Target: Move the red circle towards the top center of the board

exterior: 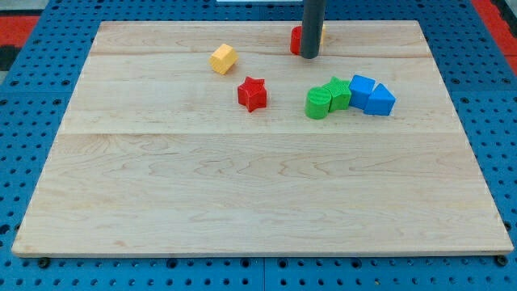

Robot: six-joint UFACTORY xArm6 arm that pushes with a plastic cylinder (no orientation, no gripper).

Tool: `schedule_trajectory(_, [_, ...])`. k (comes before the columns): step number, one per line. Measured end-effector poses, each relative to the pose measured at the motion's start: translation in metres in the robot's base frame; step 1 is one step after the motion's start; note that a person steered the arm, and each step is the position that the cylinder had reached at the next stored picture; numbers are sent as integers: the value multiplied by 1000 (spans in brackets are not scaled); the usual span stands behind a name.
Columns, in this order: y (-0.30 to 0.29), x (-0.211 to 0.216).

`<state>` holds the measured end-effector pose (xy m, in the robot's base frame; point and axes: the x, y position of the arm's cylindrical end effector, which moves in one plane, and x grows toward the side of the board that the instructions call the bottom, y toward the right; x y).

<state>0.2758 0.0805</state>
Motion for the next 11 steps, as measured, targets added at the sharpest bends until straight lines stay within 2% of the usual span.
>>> schedule_trajectory(1, [5, 6])
schedule_trajectory(2, [66, 9])
schedule_trajectory(3, [84, -1])
schedule_trajectory(4, [129, -45])
schedule_trajectory(5, [104, -43])
schedule_trajectory(7, [-4, -27])
schedule_trajectory(9, [-17, -21])
schedule_trajectory(11, [-60, -35])
